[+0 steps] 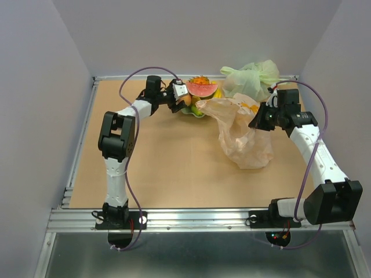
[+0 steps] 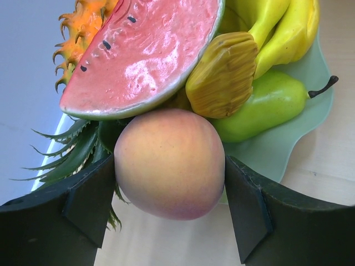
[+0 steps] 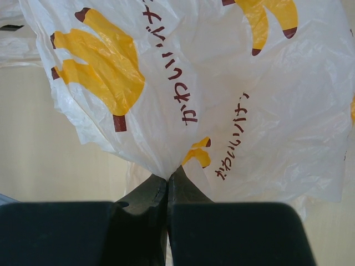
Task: Place the fake fruits into the plastic bag and tie a complex knot
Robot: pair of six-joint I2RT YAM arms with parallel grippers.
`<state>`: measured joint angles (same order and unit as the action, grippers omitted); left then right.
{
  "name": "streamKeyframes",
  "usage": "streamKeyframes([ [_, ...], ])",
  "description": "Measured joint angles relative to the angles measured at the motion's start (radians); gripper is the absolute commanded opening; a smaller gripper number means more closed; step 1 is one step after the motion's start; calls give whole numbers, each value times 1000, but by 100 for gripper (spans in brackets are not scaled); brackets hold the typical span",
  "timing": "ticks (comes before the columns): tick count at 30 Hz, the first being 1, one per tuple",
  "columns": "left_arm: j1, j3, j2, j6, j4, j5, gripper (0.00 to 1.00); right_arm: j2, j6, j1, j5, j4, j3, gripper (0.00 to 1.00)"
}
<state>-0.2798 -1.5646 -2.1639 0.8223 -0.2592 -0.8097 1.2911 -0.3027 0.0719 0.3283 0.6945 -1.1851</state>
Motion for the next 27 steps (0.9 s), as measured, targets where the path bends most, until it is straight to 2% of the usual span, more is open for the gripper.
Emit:
streamKeyframes([
  [3, 3, 1, 13, 0, 26, 2, 55, 0, 0, 0, 0, 0, 0, 0],
  [15, 40, 68, 129, 34, 116, 3, 55, 0, 0, 0, -5, 0, 0, 0],
  [27, 47, 79, 152, 119, 214, -5, 55, 0, -1, 0, -4, -7, 0, 0],
])
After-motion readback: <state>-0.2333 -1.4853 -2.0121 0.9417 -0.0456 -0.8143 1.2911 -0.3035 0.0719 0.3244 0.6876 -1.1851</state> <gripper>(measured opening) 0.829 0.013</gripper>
